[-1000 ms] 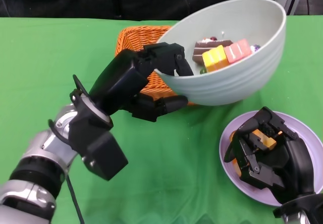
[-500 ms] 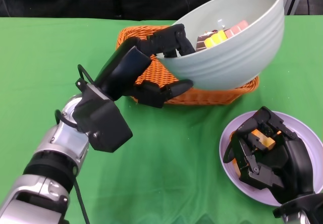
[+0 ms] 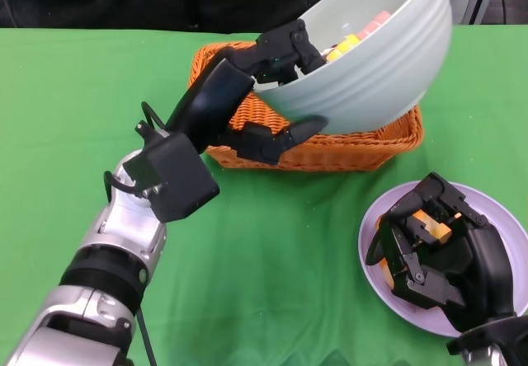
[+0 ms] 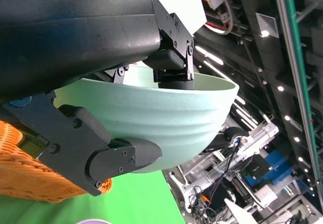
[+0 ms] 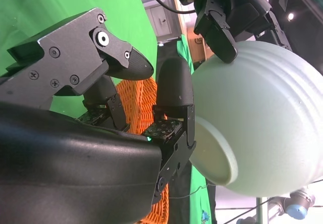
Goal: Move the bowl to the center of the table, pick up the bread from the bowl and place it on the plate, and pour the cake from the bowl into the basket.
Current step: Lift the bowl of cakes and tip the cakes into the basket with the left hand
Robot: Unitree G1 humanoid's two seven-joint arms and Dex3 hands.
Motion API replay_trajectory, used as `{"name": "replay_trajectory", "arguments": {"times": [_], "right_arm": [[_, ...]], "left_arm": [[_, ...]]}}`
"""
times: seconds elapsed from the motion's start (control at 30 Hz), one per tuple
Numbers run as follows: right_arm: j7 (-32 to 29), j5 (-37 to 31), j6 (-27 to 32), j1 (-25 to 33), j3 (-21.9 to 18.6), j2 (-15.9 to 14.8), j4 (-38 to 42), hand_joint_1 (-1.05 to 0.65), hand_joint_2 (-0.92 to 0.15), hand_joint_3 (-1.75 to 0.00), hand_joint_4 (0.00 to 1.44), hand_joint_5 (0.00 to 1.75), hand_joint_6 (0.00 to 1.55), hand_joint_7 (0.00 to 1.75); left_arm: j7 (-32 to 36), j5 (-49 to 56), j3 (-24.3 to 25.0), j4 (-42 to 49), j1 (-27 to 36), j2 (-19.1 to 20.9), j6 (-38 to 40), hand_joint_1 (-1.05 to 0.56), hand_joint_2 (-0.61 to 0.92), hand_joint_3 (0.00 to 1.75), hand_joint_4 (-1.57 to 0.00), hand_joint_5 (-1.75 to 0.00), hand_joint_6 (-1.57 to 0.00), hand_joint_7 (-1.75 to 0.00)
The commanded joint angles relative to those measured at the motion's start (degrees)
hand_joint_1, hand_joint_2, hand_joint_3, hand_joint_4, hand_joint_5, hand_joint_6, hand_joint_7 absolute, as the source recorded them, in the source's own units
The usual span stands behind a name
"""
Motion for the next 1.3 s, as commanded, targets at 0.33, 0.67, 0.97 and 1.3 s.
{"name": "replay_trajectory", "arguments": {"times": [0.33,0.67,0.97,1.3], "right_arm": [[-0.16,-1.1,-0.85,0.11,0.15,-0.01,-0.09,-0.16,-0.52,-1.11,0.74,1.75,0.57,1.5],[-0.01,-1.25,-1.89,-0.29,0.09,0.63,1.14,-0.16,-0.51,-1.12,0.77,1.75,0.58,1.51],[-0.27,-1.53,-1.71,-0.28,0.27,0.91,1.22,-0.16,-0.51,-1.12,0.76,1.75,0.59,1.53],[0.01,-1.1,-1.27,0.1,0.49,1.08,1.04,-0.14,-0.52,-1.12,0.74,1.75,0.59,1.51]], "left_arm": [[-6.53,-9.1,3.45,-4.15,-0.41,-3.6,10.17,-0.12,0.69,0.93,-0.72,-1.67,-0.71,-1.43],[-11.21,-14.61,5.93,-9.15,0.82,-5.47,22.34,-0.13,0.65,0.97,-0.74,-1.63,-0.72,-1.46],[-13.16,-19.26,8.46,-11.75,1.04,-7.35,32.35,-0.12,0.57,1.08,-0.79,-1.59,-0.77,-1.37],[-13.31,-23.18,11.06,-15.36,1.4,-8.46,45.39,-0.14,0.56,1.12,-0.84,-1.56,-0.83,-1.34]]}}
